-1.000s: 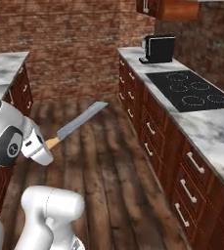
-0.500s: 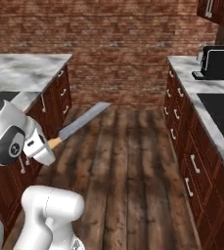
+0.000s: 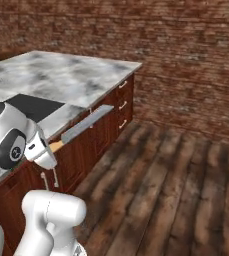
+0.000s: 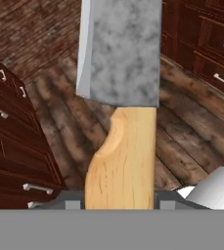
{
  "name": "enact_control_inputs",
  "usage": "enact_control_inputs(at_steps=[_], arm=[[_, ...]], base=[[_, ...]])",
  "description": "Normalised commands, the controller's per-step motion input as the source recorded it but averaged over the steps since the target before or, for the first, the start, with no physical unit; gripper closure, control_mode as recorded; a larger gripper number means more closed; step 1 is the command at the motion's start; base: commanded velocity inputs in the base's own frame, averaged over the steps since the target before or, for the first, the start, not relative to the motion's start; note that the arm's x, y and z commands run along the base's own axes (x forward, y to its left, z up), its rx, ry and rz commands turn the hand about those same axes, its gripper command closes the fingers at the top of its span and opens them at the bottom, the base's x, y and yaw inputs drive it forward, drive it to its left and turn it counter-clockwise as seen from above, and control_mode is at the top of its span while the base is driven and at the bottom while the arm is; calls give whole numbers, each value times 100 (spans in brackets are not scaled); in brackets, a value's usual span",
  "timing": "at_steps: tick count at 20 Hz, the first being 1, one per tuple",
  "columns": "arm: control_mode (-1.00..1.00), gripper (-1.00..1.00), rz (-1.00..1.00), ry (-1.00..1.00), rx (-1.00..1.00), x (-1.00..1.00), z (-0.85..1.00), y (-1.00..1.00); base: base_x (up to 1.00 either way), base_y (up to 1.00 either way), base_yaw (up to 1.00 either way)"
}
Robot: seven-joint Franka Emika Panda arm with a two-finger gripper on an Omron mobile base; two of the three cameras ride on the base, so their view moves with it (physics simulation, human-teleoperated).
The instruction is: Move the cutting board and knife to the sink. Then move spray from the cabinet to the counter.
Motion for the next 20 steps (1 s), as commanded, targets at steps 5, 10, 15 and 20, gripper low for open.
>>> enact_control_inputs(at_steps=[5,10,15,20], arm=[[100,100,0,0,0,0,0,0],[100,100,0,0,0,0,0,0],[100,100,0,0,0,0,0,0],[100,100,0,0,0,0,0,0]], base=[[77,-10,78],[18,-1,92],[12,-25,83],[76,-66,58]])
